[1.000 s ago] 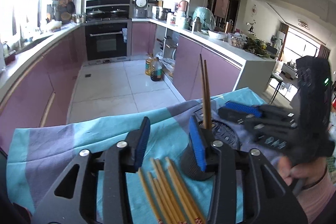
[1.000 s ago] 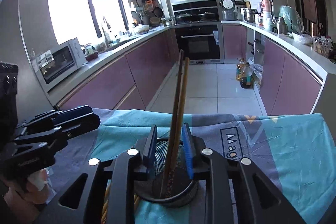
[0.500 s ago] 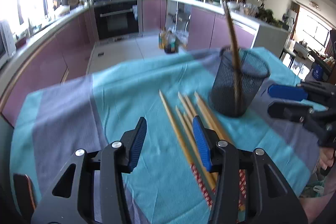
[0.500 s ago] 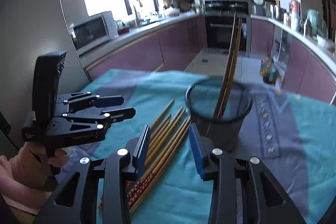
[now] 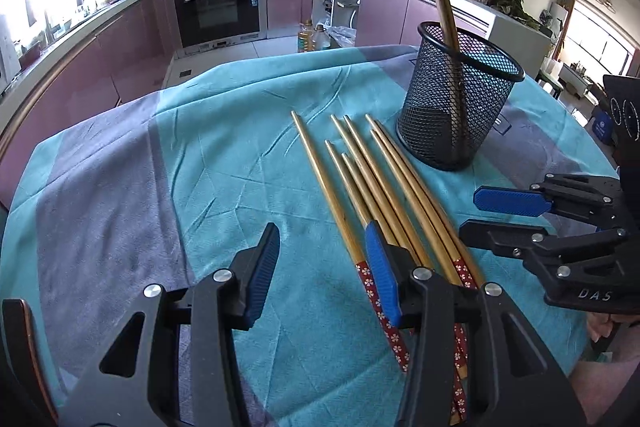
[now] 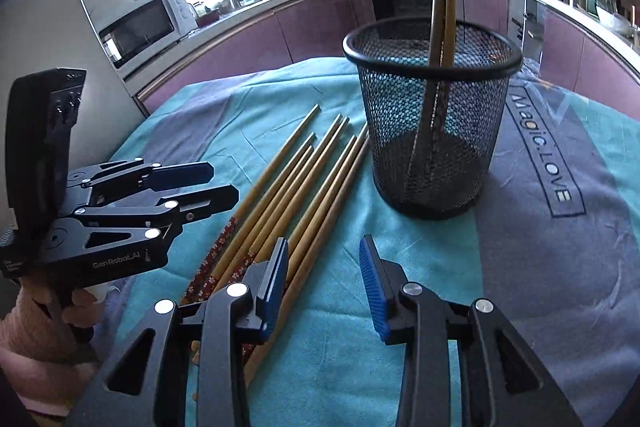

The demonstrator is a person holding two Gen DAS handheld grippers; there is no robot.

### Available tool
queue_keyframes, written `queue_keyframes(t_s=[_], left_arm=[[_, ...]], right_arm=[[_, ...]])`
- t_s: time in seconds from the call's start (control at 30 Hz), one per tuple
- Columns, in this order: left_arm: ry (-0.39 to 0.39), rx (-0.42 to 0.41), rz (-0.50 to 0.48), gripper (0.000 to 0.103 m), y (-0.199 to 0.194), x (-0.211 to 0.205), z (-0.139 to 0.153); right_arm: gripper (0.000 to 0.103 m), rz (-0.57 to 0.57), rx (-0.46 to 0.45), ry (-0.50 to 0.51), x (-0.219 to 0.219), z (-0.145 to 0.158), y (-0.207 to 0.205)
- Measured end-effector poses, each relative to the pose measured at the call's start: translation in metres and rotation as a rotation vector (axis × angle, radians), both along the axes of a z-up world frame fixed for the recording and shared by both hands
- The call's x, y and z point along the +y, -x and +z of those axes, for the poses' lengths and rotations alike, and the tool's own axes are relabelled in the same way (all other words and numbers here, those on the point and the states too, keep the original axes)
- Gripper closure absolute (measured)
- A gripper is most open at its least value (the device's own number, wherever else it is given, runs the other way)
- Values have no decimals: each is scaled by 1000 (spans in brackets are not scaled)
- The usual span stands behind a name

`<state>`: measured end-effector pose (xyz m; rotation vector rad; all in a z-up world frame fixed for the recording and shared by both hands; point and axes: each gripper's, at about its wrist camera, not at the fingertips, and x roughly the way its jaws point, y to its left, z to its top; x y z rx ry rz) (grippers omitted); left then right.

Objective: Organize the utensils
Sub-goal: 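Move the left tool to a chopstick and close it while the right tool grasps another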

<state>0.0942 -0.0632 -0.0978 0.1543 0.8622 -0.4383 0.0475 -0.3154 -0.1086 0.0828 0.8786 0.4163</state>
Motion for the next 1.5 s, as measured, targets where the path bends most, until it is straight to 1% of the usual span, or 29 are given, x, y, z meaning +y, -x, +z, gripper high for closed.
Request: queue_keyframes(t_s=[0.23,0.53,0.67,0.77,0.9,0.97,1.13,1.23,1.33,1.4,1.47,1.5], left_arm=[[-3,9,4,61,-6,-5,-2],[-11,44,11,64,-15,-12,-14],[-15,47,16,65,-16,-12,-16],[-15,53,21,68,-16,-10,-18],[-10,64,32,78,-14,-7,-19],[-10,70,35,80,-14,-6,-19],[-29,61,33,79,-16,-10,-19],[-36,59,32,79,-22,-14,-20],[-46,60,35,79,-30,-18,-21],[-48,63,39,79,-35,-20,-21],[-48,63,49,82,-38,-20,-22],[-46,65,54,86,-39,-20,-21]], right_arm=[[70,-4,6,20,7,-6,-1],[71,-14,8,47,14,-8,-6],[71,-16,7,67,13,-8,-6],[71,-15,4,78,10,-7,-6],[72,-17,4,101,8,-6,-6],[74,-13,8,106,8,-6,-7],[78,-8,9,131,17,-8,-13],[79,-15,5,137,19,-8,-17],[84,-33,11,125,18,-9,-21],[87,-45,19,99,15,-9,-24],[93,-50,27,75,13,-9,-25],[93,-56,30,63,11,-9,-25]])
